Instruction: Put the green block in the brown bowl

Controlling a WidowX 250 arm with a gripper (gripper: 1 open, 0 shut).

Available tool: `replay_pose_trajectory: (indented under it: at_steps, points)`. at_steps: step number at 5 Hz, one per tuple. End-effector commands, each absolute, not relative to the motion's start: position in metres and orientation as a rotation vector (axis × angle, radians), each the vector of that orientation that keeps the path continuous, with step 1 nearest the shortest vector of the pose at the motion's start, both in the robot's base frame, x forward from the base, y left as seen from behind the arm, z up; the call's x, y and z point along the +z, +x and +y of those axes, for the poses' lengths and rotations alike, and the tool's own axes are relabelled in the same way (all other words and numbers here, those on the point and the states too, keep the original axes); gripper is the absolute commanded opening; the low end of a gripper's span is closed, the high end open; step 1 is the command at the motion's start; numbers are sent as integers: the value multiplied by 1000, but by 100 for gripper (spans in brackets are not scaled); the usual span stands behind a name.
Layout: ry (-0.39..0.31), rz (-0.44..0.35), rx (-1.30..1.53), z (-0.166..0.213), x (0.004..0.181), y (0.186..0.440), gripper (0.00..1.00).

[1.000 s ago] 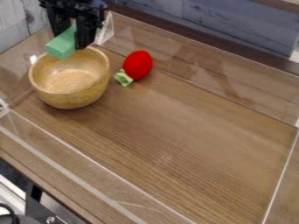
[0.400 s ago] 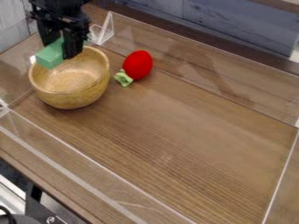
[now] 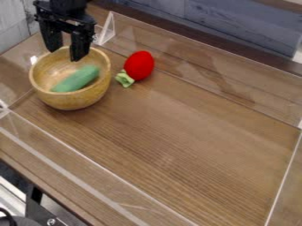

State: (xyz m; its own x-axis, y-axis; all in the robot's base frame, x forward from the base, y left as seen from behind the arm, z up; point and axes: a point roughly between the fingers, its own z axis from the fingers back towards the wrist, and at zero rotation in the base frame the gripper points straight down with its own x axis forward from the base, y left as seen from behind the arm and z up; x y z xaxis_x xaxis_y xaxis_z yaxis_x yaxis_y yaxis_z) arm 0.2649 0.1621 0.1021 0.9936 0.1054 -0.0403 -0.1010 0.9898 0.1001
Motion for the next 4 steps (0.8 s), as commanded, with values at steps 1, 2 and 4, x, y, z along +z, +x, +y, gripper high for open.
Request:
replay_pose_trajectory:
  at_steps: [1,2,4]
  points:
    - [109,-13,68,161,125,273,100]
    - [95,-32,26,150,135,280,100]
    - [65,-57,-74,118,146,278,100]
